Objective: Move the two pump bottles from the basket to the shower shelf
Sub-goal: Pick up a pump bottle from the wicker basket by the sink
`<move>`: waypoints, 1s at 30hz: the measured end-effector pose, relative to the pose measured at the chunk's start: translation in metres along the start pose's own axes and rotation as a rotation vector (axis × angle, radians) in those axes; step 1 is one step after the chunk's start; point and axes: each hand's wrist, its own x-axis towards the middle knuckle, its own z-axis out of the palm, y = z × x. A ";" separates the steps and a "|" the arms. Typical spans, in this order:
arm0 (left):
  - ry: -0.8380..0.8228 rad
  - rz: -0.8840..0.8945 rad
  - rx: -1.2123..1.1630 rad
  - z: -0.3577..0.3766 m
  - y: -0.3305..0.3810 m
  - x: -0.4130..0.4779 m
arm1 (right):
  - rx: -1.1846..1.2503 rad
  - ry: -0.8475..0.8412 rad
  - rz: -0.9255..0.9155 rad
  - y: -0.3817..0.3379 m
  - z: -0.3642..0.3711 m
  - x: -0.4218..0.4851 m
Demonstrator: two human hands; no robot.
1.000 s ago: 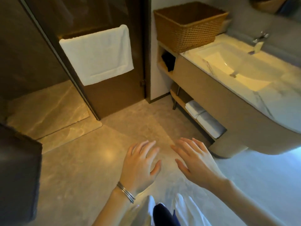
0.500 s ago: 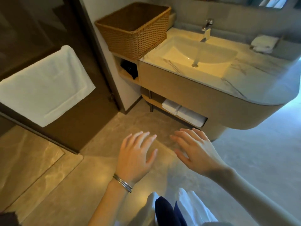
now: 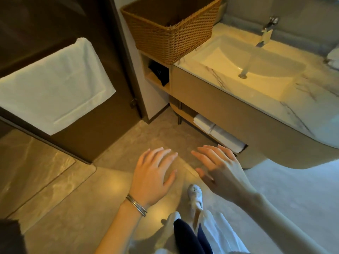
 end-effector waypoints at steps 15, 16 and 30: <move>0.134 -0.091 0.008 0.006 0.002 0.194 | -0.014 -0.009 -0.169 0.149 -0.039 0.157; 0.124 -0.101 0.013 0.007 -0.001 0.198 | 0.003 0.001 -0.172 0.152 -0.039 0.164; 0.017 -0.062 0.080 0.010 -0.100 0.288 | -0.030 -0.025 -0.133 0.176 -0.011 0.282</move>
